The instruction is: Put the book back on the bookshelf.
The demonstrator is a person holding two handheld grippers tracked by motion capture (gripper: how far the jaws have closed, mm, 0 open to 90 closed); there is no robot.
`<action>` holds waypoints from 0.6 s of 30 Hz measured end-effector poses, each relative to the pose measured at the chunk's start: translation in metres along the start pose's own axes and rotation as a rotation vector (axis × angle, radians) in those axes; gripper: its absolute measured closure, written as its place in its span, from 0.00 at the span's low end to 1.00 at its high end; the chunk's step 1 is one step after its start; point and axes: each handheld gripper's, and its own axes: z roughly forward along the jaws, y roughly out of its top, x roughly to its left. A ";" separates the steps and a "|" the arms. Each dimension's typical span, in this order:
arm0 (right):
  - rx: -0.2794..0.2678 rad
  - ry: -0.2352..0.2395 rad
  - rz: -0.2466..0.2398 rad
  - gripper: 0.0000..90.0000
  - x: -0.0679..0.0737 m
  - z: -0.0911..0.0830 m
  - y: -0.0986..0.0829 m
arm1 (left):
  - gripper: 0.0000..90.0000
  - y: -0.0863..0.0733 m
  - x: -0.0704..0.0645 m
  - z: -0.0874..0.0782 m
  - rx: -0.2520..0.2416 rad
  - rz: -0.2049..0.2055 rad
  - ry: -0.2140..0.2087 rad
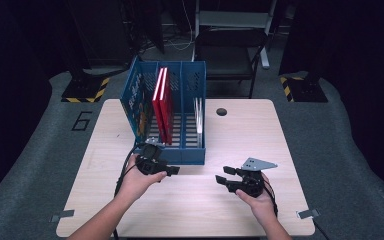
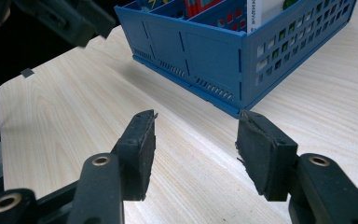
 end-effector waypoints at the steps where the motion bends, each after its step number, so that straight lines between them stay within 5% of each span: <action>1: 0.002 0.000 0.004 0.52 0.000 0.000 0.000 | 0.44 -0.006 0.003 0.001 0.008 -0.003 0.004; 12: -0.001 -0.003 -0.003 0.52 0.001 0.000 0.000 | 0.44 -0.038 0.019 0.000 -0.025 -0.053 -0.011; 18: 0.001 0.000 -0.003 0.52 0.001 0.001 -0.001 | 0.44 -0.053 0.028 0.003 -0.017 -0.034 0.017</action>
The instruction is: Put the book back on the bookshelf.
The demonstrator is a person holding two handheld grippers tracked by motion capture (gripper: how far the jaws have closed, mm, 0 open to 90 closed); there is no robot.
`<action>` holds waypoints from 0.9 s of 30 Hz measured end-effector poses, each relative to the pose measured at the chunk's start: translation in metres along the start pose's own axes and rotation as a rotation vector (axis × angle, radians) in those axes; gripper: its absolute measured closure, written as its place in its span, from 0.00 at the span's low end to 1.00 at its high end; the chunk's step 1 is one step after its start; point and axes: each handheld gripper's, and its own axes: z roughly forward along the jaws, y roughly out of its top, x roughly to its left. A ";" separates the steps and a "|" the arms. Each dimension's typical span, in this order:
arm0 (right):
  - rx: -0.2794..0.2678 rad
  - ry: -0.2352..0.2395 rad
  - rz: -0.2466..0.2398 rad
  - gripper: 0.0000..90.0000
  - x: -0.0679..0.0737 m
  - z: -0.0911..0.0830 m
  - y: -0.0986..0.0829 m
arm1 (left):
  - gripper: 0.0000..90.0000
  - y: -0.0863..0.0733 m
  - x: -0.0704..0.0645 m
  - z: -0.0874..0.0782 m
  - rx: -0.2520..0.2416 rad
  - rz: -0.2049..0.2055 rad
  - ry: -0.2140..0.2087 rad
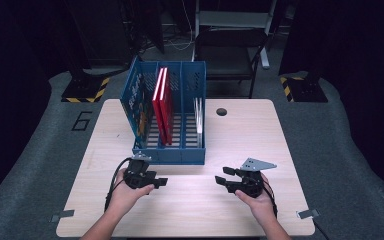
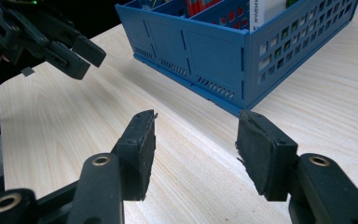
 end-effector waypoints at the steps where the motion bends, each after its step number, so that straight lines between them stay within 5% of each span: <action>1: 0.001 0.001 0.002 0.52 0.000 0.000 0.000 | 0.44 -0.003 0.000 0.001 -0.001 -0.006 0.007; 15: 0.020 -0.005 -0.014 0.52 0.001 0.003 -0.003 | 0.43 -0.018 0.008 0.006 -0.016 0.017 0.002; 27: 0.051 -0.003 -0.021 0.52 0.002 0.010 -0.007 | 0.43 -0.027 0.015 0.016 0.003 0.098 0.112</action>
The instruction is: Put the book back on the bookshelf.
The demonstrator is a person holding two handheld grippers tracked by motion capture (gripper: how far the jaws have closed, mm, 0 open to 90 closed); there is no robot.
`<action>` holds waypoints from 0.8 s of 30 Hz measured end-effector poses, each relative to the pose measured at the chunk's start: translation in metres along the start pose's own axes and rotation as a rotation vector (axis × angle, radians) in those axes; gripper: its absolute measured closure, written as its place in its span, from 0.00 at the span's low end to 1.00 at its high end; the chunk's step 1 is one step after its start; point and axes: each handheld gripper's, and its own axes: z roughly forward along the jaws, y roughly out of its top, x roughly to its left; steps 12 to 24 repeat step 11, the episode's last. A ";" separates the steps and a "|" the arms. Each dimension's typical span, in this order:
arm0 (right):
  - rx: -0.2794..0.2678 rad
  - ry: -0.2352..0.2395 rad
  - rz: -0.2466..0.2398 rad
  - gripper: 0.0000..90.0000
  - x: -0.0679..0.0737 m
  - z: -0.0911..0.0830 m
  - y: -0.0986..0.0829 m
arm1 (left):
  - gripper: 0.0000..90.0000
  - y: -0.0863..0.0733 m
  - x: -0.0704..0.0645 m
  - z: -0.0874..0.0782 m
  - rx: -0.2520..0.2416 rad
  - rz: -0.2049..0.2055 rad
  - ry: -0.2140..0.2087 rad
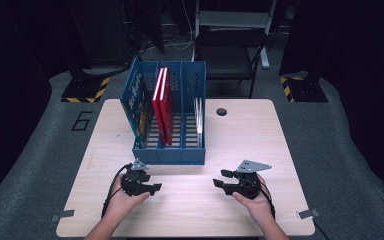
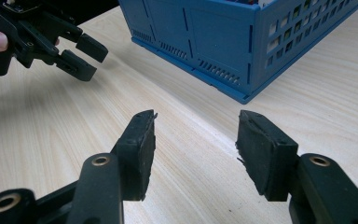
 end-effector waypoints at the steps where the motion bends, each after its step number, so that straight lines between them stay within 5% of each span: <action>1: 0.008 -0.003 0.006 0.52 0.000 0.000 0.000 | 0.43 0.000 0.001 0.000 0.008 0.005 0.001; 24: 0.022 -0.014 -0.006 0.49 0.000 0.005 0.001 | 0.43 -0.004 0.005 -0.001 -0.002 0.014 0.012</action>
